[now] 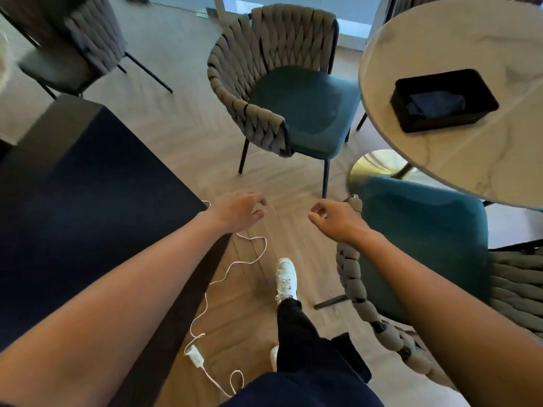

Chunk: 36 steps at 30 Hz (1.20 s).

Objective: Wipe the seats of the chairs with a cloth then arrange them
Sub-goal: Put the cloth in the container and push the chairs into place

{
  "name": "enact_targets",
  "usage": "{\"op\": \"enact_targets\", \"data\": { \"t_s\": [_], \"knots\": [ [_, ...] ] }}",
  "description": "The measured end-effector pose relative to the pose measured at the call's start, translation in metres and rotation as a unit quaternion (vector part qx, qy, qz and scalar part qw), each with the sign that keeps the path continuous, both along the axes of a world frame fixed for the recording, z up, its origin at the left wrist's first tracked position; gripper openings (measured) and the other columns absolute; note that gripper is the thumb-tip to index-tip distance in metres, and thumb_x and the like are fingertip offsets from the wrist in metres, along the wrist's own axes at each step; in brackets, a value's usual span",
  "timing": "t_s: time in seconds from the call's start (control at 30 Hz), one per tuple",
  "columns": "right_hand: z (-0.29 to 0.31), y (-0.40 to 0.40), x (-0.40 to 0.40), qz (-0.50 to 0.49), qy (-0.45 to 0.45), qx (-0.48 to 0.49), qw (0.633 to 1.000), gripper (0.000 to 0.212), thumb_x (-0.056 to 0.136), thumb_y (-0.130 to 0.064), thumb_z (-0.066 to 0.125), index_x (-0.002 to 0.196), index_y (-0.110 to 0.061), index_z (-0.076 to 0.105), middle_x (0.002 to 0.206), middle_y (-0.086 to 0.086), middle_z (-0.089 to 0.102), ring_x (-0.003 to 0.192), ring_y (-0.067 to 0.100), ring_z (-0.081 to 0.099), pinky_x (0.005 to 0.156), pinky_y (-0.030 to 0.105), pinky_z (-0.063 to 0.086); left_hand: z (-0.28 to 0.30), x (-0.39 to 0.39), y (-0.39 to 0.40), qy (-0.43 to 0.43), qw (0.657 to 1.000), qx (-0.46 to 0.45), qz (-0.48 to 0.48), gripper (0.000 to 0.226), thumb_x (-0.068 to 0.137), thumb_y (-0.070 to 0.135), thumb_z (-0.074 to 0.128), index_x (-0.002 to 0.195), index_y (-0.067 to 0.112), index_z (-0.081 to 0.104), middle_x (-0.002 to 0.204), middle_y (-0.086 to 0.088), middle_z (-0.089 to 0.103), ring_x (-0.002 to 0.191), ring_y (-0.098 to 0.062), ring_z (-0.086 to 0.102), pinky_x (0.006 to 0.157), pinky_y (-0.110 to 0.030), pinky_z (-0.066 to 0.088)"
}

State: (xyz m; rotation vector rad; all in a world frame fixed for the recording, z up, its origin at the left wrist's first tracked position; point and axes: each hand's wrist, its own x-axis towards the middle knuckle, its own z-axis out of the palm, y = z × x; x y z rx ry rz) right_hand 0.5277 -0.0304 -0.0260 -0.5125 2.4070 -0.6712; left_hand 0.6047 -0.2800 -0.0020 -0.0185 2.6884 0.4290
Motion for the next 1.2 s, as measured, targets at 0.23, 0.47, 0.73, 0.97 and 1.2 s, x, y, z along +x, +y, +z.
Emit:
{"op": "enact_targets", "data": {
  "t_s": [0.23,0.47,0.73,0.97,1.2],
  "knots": [
    [-0.01,-0.077,-0.112,0.02,-0.003,-0.001,1.0,0.03,0.101,-0.038,0.056,0.122,-0.019,0.066,0.118,0.003,0.068,0.099,0.015,0.061,0.085,0.028,0.048,-0.008,-0.112,-0.077,0.024,0.999,0.038,0.027,0.033,0.101,0.043,0.053,0.127,0.025,0.059,0.13,0.002,0.06,0.114,-0.019,0.059,0.095,-0.038,0.05],
    [0.006,-0.132,-0.208,0.045,-0.001,0.003,0.999,0.025,0.099,-0.037,0.057,0.117,-0.022,0.066,0.114,0.0,0.069,0.091,0.016,0.064,0.08,0.032,0.055,0.004,-0.214,-0.132,0.03,0.999,0.027,0.017,0.027,0.1,0.035,0.057,0.121,0.02,0.063,0.123,-0.002,0.063,0.109,-0.022,0.059,0.093,-0.036,0.048],
    [0.02,-0.191,-0.285,0.051,0.007,0.003,0.999,0.021,0.097,-0.035,0.058,0.115,-0.026,0.066,0.109,0.001,0.069,0.093,0.019,0.065,0.085,0.04,0.059,0.005,-0.303,-0.195,0.038,0.999,0.028,0.019,0.025,0.097,0.039,0.057,0.117,0.026,0.062,0.114,0.0,0.063,0.103,-0.02,0.06,0.091,-0.045,0.054],
    [0.012,-0.249,-0.335,0.08,-0.017,0.041,0.996,0.025,0.096,-0.038,0.059,0.118,-0.027,0.064,0.115,0.0,0.068,0.097,0.018,0.064,0.086,0.042,0.059,-0.018,-0.368,-0.265,0.016,1.0,0.011,0.015,0.028,0.098,0.04,0.055,0.122,0.028,0.062,0.12,0.001,0.063,0.108,-0.02,0.06,0.093,-0.042,0.054],
    [0.008,-0.318,-0.394,0.066,-0.027,0.059,0.996,0.03,0.098,-0.038,0.056,0.125,-0.026,0.061,0.119,-0.002,0.067,0.104,0.019,0.064,0.091,0.042,0.056,-0.025,-0.445,-0.337,0.003,1.0,0.017,-0.009,0.026,0.1,0.037,0.056,0.121,0.026,0.063,0.12,0.004,0.062,0.107,-0.017,0.059,0.093,-0.037,0.052]
  ]
}}
